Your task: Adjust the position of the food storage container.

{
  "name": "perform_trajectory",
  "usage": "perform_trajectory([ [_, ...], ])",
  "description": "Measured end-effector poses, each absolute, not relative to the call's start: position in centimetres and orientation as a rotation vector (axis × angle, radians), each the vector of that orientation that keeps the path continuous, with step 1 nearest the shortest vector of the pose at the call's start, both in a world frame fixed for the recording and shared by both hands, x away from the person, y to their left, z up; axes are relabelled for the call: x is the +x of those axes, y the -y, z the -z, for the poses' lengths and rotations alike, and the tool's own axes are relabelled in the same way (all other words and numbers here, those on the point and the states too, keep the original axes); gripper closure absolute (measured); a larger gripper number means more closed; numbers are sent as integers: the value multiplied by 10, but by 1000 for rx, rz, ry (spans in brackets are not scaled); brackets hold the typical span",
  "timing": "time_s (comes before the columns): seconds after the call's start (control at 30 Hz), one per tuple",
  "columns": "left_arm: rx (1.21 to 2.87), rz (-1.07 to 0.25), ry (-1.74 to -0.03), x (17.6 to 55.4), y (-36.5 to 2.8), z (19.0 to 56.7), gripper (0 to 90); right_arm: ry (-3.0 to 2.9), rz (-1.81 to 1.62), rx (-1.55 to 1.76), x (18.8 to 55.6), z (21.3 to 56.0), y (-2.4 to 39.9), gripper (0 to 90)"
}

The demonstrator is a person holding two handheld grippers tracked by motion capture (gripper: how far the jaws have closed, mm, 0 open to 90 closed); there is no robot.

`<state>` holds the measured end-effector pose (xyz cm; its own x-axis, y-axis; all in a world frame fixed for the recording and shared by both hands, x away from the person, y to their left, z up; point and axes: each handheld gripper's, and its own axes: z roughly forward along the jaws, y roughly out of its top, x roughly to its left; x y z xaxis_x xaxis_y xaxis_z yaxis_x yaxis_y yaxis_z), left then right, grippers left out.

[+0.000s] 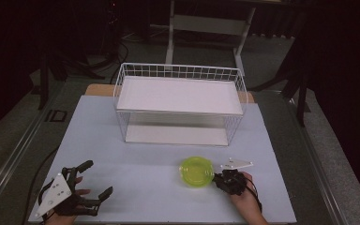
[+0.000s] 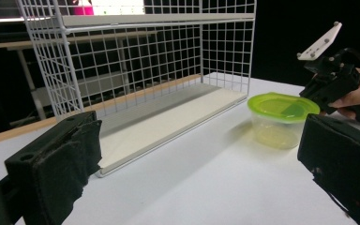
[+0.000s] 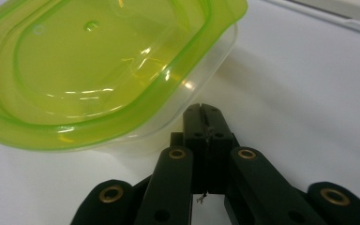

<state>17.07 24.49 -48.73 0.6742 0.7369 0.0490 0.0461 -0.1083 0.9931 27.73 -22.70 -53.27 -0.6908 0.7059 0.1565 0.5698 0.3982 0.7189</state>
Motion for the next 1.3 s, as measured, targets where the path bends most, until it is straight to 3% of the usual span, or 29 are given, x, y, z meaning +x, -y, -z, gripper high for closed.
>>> perform_trajectory([
  [0.93, 1599, -647, -654, 171, -244, 488, 2, -2546, -1184, 1064, 277, 534, 182, 898],
  [1.3, 1594, -621, -645, 173, -242, 489, 3, -2472, -1205, 1069, 266, 514, 213, 779],
])
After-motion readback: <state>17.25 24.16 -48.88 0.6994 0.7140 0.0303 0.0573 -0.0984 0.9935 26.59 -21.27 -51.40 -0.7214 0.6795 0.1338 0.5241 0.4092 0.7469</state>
